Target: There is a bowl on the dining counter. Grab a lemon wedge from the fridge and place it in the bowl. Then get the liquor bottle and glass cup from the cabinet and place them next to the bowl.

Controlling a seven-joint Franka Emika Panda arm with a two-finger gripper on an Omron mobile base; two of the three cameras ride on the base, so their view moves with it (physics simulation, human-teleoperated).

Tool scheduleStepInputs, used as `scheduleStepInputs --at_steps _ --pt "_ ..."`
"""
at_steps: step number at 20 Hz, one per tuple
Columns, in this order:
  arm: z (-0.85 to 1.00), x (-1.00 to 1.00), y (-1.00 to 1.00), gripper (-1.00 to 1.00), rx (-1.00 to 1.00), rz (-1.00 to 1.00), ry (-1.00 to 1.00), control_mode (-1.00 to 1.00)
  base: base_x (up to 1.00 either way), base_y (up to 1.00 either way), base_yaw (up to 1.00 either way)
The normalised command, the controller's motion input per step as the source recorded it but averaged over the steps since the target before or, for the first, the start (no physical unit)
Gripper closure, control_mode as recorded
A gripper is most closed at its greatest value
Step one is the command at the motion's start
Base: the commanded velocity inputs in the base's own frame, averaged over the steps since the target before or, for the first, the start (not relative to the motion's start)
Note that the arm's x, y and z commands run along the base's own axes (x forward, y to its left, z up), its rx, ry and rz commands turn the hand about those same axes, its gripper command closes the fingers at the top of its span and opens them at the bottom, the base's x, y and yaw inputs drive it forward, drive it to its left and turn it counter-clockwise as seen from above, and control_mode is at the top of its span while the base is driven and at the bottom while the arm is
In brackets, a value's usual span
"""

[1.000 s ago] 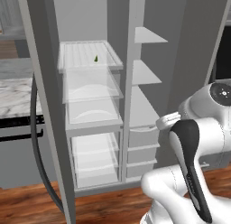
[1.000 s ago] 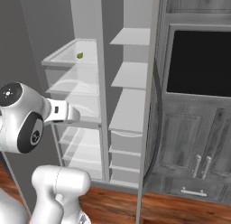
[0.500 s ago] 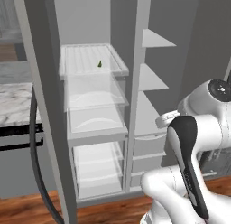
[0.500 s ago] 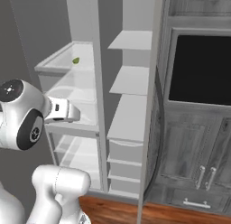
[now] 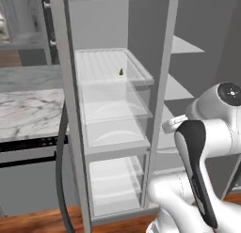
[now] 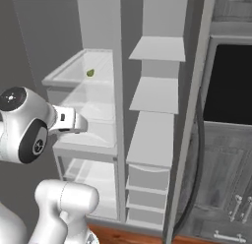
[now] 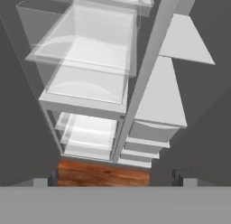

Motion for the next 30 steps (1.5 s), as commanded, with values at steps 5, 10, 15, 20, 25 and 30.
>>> scheduleStepInputs --at_steps 5,10,15,20,25,30 --pt "0.00 0.00 0.00 -1.00 0.00 0.00 0.00 1.00 0.53 0.24 0.00" --pt "0.00 0.00 0.00 -1.00 0.00 0.00 0.00 1.00 0.54 0.23 -0.03" --pt "0.00 0.00 0.00 -1.00 0.00 0.00 0.00 1.00 0.51 0.31 -0.02" --pt "0.00 0.00 0.00 -1.00 0.00 0.00 0.00 1.00 0.41 0.46 0.00" --pt "0.03 0.14 0.14 -1.00 0.03 0.00 -0.01 -1.00 0.23 0.28 0.00" --pt "0.19 0.44 0.22 -1.00 0.08 0.00 -0.02 -1.00 0.00 0.00 0.00"
